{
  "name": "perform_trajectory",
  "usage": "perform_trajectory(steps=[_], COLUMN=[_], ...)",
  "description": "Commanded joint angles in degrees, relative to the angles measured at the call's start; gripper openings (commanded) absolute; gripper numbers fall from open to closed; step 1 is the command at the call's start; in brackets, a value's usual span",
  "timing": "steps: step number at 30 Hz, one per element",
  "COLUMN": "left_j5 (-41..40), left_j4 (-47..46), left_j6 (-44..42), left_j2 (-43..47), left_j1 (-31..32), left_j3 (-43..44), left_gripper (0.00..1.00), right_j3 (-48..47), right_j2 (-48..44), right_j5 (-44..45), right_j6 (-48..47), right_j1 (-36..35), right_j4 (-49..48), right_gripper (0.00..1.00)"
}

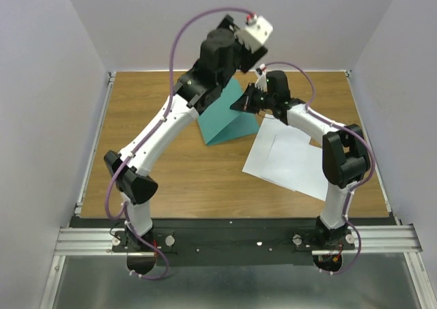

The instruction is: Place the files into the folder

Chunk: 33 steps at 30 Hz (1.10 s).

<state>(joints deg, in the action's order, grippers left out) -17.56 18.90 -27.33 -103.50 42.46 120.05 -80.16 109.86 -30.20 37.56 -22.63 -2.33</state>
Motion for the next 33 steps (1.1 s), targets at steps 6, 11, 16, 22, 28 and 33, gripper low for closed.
perform_trajectory(steps=[6,11,16,22,28,33], left_j5=[-13.1,-18.65,-21.01,-24.97,-27.7,-29.37], left_j4=[4.92,5.52,17.2,30.65,36.3,38.06], left_j6=[48.21,63.96,75.31,83.92,86.66,88.59], left_j2=[14.16,31.32,46.79,59.37,67.02,68.87], left_j1=[-4.05,-8.08,-14.77,-16.44,-16.53,-16.53], left_j3=[-8.04,-36.26,-52.95,-56.24,-57.03,-57.12], left_gripper=[0.92,0.94,0.94,0.95,0.95,0.96], right_j3=[-13.0,-16.6,-21.52,-20.84,-14.24,-11.7], right_j2=[1.41,2.11,5.79,6.86,2.02,-0.26], right_j5=[10.4,19.72,32.1,43.11,34.35,22.83], right_j6=[-26.39,-35.53,-39.84,-37.92,-36.59,-40.11], right_j1=[-6.0,-11.72,-21.73,-30.27,-37.56,-42.75], right_j4=[20.52,25.08,28.25,29.66,26.24,24.75], right_gripper=[0.01,0.01,0.03,0.18,0.41,0.89])
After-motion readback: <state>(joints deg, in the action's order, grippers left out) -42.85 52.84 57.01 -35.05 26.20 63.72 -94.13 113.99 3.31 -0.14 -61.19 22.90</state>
